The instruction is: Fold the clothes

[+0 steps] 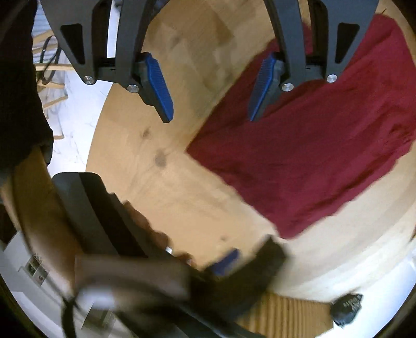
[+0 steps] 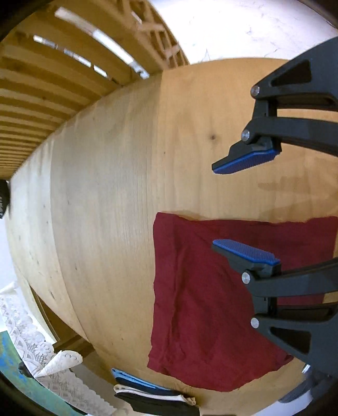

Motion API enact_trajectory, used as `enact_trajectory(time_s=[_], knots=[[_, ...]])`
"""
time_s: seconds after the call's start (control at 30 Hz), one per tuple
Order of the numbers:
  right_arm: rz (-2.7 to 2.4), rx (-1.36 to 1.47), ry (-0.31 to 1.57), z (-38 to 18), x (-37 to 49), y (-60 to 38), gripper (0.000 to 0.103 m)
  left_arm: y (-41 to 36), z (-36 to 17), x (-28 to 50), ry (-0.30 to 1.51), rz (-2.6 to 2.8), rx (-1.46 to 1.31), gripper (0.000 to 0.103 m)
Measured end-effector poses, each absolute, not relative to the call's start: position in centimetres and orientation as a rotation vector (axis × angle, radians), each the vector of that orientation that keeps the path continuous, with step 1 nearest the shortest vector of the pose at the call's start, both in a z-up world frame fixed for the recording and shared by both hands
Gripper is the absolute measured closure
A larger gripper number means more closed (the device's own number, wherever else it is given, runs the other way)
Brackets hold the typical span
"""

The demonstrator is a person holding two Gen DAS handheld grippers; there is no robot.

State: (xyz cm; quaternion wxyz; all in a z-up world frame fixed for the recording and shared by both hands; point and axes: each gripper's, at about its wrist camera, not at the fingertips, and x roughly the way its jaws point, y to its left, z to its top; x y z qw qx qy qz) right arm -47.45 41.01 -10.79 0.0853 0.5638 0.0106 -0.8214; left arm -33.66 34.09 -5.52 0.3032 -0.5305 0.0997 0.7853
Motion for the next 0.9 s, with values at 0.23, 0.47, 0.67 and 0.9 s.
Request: enact_trajectory(time_s=[0.23,0.47,0.67,0.9], knots=[[-2.365,1.721,0.055,-12.5,-50.6,41.5,0.051,37.5,-7.9,-34.6,0.369,2.116,-1.483,0.045],[-2.356,1.700,0.122,-12.6,-51.6,39.5,0.051,37.8,-9.2,-34.5,0.363,2.114,-1.566,0.045],[-2.332,1.720,0.148,-12.9,-52.2,39.3,0.051,36.1,-8.9,-33.9,0.282,2.135,-1.540,0.060],[-2.332,1.719,0.120,-12.8,-52.6,39.0,0.051,31.9,-9.2,-34.2,0.070,2.080,-1.546,0.097]])
